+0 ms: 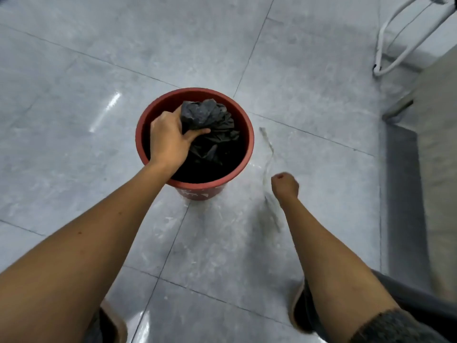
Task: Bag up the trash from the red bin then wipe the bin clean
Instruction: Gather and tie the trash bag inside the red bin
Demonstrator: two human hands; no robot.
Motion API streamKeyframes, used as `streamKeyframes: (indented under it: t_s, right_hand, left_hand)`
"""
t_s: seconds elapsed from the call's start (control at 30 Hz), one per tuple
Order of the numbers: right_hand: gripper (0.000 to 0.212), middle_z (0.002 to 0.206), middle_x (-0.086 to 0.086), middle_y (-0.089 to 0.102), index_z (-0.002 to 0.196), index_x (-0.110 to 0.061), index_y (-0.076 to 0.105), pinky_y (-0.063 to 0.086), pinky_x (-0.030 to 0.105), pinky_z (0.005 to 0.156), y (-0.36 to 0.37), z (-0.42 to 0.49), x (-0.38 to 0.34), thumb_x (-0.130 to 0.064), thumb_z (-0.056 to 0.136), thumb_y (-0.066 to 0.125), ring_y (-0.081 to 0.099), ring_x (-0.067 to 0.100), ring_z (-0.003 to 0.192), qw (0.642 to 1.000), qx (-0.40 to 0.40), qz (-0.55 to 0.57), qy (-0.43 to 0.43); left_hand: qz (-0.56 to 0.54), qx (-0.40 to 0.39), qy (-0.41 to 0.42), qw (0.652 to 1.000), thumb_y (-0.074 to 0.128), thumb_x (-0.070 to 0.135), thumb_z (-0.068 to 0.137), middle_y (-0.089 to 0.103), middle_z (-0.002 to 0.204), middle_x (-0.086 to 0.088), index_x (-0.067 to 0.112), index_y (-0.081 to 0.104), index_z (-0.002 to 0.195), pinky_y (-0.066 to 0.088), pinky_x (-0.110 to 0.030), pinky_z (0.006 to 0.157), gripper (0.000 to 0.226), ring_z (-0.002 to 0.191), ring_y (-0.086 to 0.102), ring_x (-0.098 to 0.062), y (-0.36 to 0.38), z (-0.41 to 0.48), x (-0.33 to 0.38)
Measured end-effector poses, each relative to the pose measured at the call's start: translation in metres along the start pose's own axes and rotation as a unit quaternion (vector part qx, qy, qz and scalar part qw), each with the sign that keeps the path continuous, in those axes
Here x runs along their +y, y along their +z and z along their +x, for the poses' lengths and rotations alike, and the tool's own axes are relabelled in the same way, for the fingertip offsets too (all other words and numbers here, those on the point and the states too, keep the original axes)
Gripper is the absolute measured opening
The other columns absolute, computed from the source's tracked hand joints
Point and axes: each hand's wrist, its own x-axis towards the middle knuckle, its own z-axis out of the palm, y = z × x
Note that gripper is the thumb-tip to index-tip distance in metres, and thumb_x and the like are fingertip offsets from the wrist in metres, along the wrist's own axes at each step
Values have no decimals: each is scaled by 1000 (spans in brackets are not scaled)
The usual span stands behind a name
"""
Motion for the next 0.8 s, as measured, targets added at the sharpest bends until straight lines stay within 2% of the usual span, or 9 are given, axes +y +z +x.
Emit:
streamKeyframes:
  t_s: [0.07, 0.13, 0.3, 0.4, 0.47, 0.57, 0.63, 0.73, 0.8]
  right_hand:
    - [42, 134, 17, 54, 130, -4, 53, 43, 36, 96, 21, 4, 21, -29, 95, 52, 51, 35, 122, 997, -49, -63, 3]
    - [47, 135, 18, 47, 130, -3, 49, 43, 40, 95, 38, 2, 32, -34, 95, 55, 48, 37, 122, 991, -53, -122, -15]
    - [23, 122, 23, 50, 116, 4, 54, 45, 40, 87, 53, 4, 41, -2, 95, 46, 52, 39, 109, 968, -15, -239, -80]
    - [25, 117, 23, 53, 116, 7, 51, 44, 37, 79, 44, 4, 28, -4, 95, 44, 56, 39, 104, 990, -3, -137, -36]
    - [19, 98, 19, 55, 109, 4, 51, 43, 30, 63, 32, 8, 7, -7, 94, 45, 58, 30, 83, 1000, -3, 18, 11]
    - [15, 74, 12, 54, 86, 0, 56, 36, 23, 47, -1, 14, -43, 4, 88, 41, 48, 20, 54, 970, 5, 235, 56]
    - [23, 74, 6, 63, 86, -1, 63, 38, 23, 51, -28, 7, -85, -3, 87, 40, 51, 18, 56, 955, 61, 285, 47]
    - [29, 81, -10, 70, 104, -13, 66, 40, 18, 58, -54, -26, -148, -21, 93, 40, 56, 4, 69, 945, 105, 289, -114]
    - [22, 92, -19, 71, 106, -21, 63, 46, 14, 66, -58, -55, -178, -23, 96, 44, 58, 0, 77, 920, 64, 289, -255]
  left_hand:
    - [8, 7, -1, 1000, 73, 37, 77, 70, 104, -5, 11, 65, 111, 51, -33, 87, 43, 97, 63, -19, 1, 0, -3]
    - [4, 16, -10, 1000, 73, 35, 78, 67, 98, -4, 9, 65, 103, 50, -31, 82, 37, 91, 61, -18, 1, 0, -2]
    - [-1, 0, -52, 999, 65, 18, 88, 62, 94, -9, 17, 52, 91, 43, -23, 72, 13, 87, 59, -22, 1, 0, -1]
    - [1, -27, -62, 998, 56, 7, 92, 62, 99, -12, 7, 58, 106, 37, -16, 71, 14, 94, 59, -26, 2, 0, -3]
    - [4, -43, -75, 996, 54, 5, 93, 64, 108, -16, 4, 57, 114, 39, -21, 78, 21, 103, 59, -30, 2, 1, -4]
    - [-12, -70, -84, 994, 53, 6, 94, 64, 117, -14, 5, 57, 120, 42, -28, 87, 26, 111, 58, -31, -3, 2, -2]
    - [-32, -92, -92, 991, 54, 9, 94, 65, 120, -12, 6, 57, 122, 43, -30, 91, 28, 114, 57, -30, -7, 3, -1]
    - [-69, -127, -110, 983, 54, 18, 96, 64, 122, -7, 10, 55, 125, 40, -26, 90, 30, 116, 57, -26, -13, 3, -1]
    - [-79, -143, -110, 980, 55, 20, 95, 63, 124, -4, 13, 54, 128, 40, -26, 92, 33, 117, 56, -24, -16, 3, -1]
